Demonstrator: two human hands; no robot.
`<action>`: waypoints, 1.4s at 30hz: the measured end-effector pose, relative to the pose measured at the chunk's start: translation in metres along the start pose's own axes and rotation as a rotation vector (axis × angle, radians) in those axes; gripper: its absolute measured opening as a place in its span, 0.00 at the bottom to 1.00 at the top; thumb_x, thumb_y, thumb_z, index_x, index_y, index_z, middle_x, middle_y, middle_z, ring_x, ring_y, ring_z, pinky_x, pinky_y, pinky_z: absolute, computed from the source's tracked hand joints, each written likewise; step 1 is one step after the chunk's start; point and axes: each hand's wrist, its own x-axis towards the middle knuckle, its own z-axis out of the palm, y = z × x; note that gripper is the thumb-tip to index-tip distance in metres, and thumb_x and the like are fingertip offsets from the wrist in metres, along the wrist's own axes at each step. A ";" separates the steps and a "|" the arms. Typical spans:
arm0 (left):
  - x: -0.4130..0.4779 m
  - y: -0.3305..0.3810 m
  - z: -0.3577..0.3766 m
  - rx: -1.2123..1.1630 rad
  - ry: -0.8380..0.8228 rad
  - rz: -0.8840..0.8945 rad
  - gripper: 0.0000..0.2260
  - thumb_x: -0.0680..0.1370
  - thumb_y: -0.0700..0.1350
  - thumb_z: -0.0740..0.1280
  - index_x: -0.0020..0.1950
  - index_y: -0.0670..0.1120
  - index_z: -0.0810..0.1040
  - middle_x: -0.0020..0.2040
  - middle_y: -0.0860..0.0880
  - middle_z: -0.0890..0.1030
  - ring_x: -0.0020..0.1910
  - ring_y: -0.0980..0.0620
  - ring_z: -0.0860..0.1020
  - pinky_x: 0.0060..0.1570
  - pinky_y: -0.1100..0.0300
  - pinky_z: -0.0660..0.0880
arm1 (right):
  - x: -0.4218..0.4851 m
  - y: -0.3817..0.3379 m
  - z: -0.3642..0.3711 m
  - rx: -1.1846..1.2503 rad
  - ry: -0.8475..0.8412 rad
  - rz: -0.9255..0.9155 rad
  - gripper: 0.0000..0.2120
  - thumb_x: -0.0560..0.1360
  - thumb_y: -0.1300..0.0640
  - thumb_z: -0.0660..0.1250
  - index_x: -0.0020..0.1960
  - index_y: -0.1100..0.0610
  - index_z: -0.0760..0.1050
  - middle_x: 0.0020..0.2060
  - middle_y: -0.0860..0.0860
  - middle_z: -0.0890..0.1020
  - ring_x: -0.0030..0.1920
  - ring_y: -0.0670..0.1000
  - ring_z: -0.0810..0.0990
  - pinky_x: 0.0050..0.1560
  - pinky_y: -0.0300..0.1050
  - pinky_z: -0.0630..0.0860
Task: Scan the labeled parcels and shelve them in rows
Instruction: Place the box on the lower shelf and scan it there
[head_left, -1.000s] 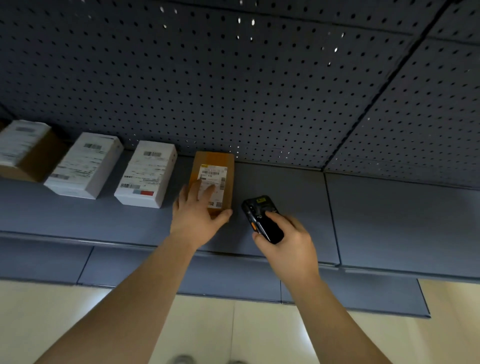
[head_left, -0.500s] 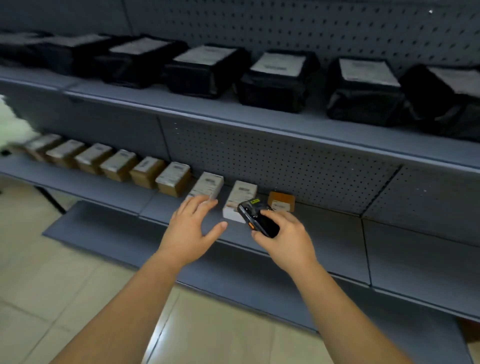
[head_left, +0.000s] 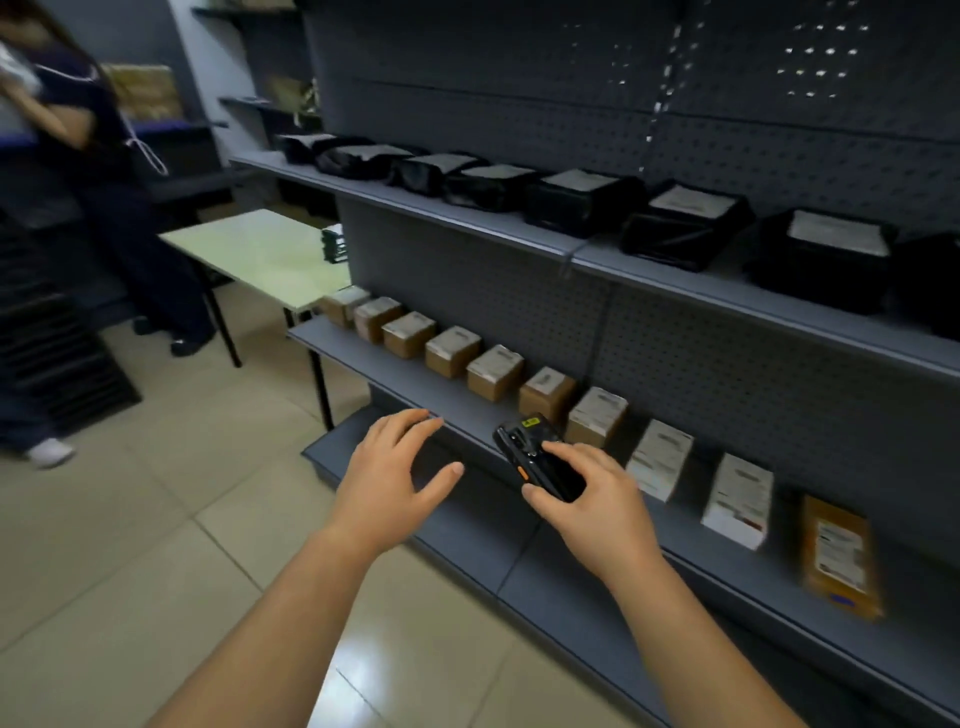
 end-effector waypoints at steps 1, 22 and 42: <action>0.002 -0.023 -0.011 -0.001 0.013 -0.029 0.30 0.74 0.67 0.58 0.70 0.51 0.73 0.69 0.55 0.70 0.70 0.53 0.65 0.69 0.50 0.66 | 0.010 -0.014 0.020 0.011 -0.014 -0.015 0.24 0.70 0.41 0.73 0.65 0.42 0.76 0.57 0.39 0.74 0.58 0.42 0.73 0.56 0.38 0.70; 0.100 -0.504 -0.248 0.224 0.274 -0.559 0.27 0.77 0.63 0.64 0.72 0.53 0.69 0.70 0.56 0.68 0.70 0.57 0.63 0.70 0.57 0.62 | 0.328 -0.348 0.470 0.210 -0.392 -0.397 0.24 0.68 0.44 0.76 0.63 0.44 0.78 0.53 0.39 0.78 0.53 0.43 0.77 0.50 0.37 0.72; 0.400 -0.928 -0.347 0.148 0.092 -0.432 0.26 0.77 0.63 0.63 0.73 0.54 0.68 0.71 0.58 0.66 0.72 0.59 0.61 0.71 0.58 0.61 | 0.659 -0.531 0.776 0.208 -0.283 -0.255 0.22 0.67 0.46 0.76 0.61 0.43 0.79 0.50 0.36 0.76 0.51 0.39 0.75 0.51 0.31 0.70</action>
